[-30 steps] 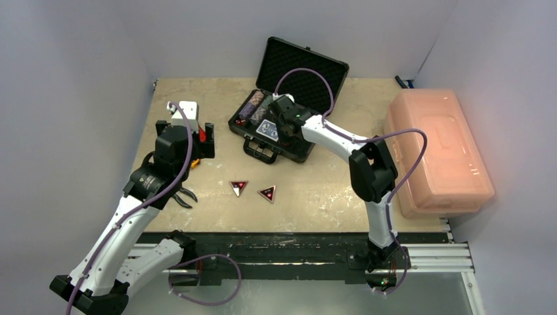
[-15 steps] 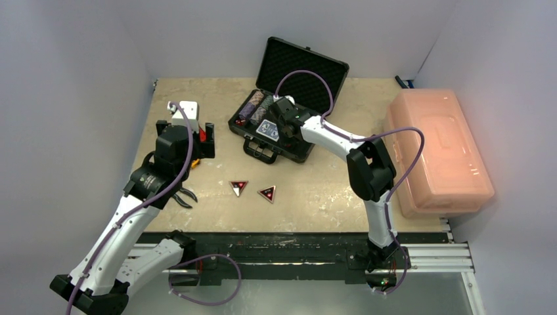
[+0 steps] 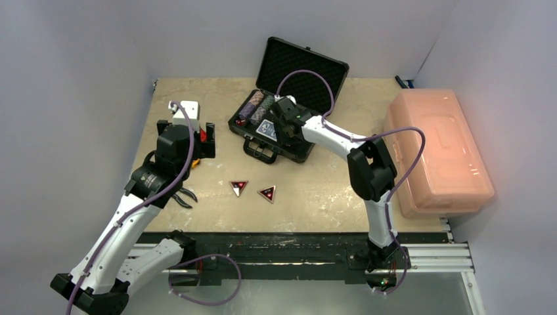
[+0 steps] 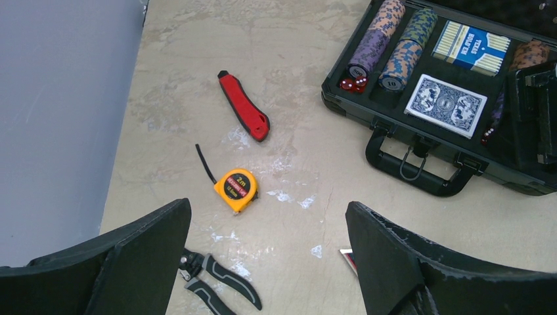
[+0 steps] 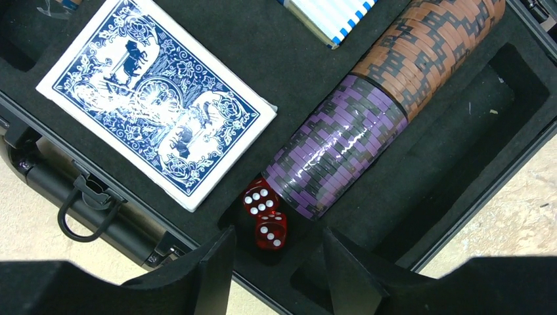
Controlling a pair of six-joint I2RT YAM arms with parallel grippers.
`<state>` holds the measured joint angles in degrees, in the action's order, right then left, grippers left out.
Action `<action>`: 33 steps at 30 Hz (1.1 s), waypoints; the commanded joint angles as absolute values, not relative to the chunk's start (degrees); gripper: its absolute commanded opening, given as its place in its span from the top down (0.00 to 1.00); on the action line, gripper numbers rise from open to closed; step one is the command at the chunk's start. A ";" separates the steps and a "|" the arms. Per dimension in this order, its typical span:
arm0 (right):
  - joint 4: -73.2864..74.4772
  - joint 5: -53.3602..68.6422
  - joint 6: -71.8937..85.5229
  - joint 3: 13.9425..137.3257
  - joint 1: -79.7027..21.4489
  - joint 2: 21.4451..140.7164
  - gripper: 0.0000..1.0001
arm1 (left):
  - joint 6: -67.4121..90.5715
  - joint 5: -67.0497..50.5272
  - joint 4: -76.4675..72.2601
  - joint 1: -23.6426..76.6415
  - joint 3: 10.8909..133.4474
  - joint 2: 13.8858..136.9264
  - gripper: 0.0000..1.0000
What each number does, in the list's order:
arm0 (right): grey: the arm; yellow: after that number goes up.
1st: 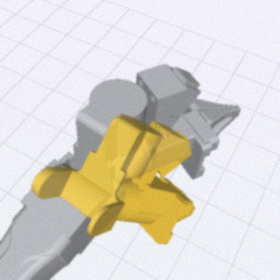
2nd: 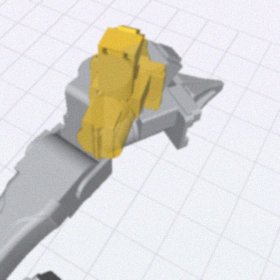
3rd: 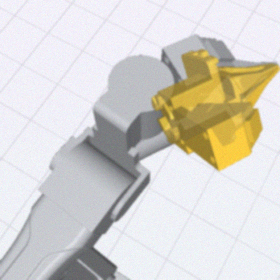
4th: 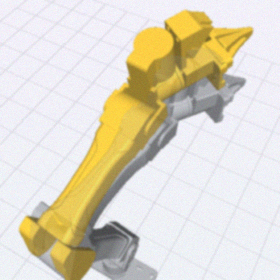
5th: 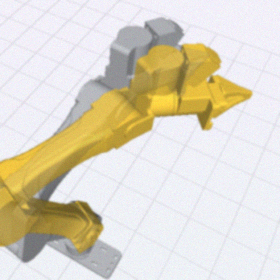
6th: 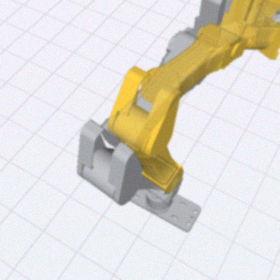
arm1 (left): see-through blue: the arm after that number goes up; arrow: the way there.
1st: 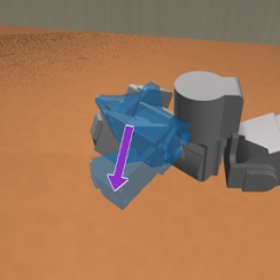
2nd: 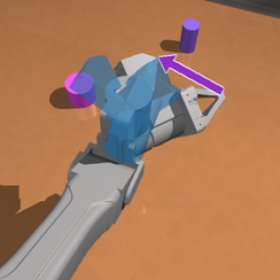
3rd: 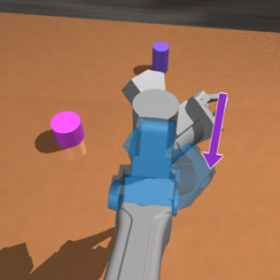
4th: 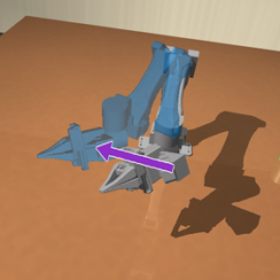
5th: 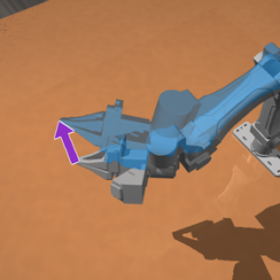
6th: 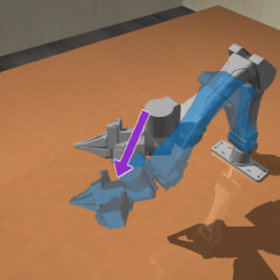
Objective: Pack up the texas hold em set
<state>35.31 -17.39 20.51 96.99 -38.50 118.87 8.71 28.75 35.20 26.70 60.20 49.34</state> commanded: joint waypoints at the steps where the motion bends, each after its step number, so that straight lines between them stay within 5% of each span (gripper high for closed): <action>1: 34.58 -17.75 20.55 95.44 -38.50 115.19 0.43 | 7.65 29.09 32.82 26.61 60.26 49.47 0.12; 25: 25.69 -9.86 9.50 77.77 -38.11 107.06 0.31 | 6.96 30.79 32.72 26.56 59.95 51.43 0.12; 33: 26.97 -6.71 8.80 76.78 -38.07 107.27 0.59 | 7.93 30.54 34.19 26.70 60.24 52.87 0.12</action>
<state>25.26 -9.91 9.47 78.02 -38.17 108.57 7.86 30.09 34.87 26.70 60.10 52.51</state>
